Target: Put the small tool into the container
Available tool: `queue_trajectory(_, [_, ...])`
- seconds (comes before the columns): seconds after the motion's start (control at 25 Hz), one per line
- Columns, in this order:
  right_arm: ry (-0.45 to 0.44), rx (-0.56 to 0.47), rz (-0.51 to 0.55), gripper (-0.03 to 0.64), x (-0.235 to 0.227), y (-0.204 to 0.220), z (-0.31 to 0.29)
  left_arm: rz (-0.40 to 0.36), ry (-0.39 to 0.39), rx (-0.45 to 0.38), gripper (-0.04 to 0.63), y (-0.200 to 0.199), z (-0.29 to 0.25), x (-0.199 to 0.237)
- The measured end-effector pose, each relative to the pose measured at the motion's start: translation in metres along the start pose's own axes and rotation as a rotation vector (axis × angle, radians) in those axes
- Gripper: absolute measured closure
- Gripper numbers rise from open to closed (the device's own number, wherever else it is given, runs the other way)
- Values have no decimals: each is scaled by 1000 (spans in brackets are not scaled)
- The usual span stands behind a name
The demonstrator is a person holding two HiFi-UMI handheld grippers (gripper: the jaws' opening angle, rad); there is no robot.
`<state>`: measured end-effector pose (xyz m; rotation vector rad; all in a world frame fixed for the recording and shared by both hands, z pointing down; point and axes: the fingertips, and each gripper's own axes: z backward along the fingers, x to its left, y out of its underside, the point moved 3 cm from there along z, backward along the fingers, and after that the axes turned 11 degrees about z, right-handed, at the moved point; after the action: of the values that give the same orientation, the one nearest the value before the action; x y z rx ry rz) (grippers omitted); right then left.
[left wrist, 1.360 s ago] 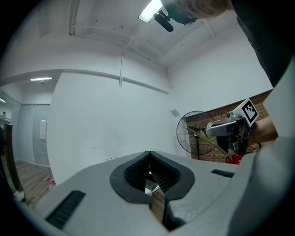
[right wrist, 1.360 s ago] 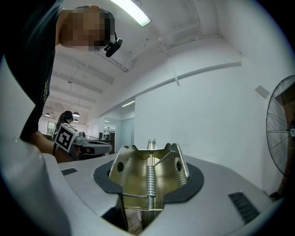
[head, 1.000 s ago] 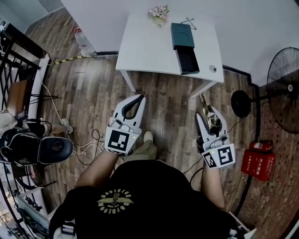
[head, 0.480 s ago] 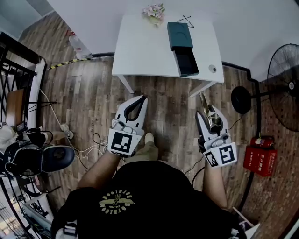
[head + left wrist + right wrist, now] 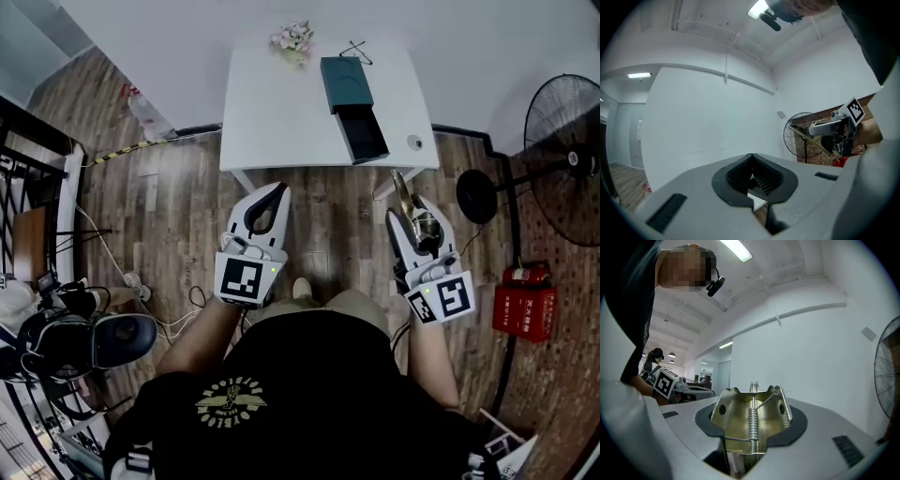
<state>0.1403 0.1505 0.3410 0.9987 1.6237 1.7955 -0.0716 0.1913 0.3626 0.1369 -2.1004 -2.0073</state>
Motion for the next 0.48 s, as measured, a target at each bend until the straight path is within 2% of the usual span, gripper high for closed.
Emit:
queue_trajectory(0.2, [9, -9, -8, 426, -14, 2, -2, -9, 8, 26, 588, 9, -19, -5])
queue_trajectory(0.48, [1, -10, -23, 426, -56, 16, -22, -20, -15, 21, 588, 7, -60, -2])
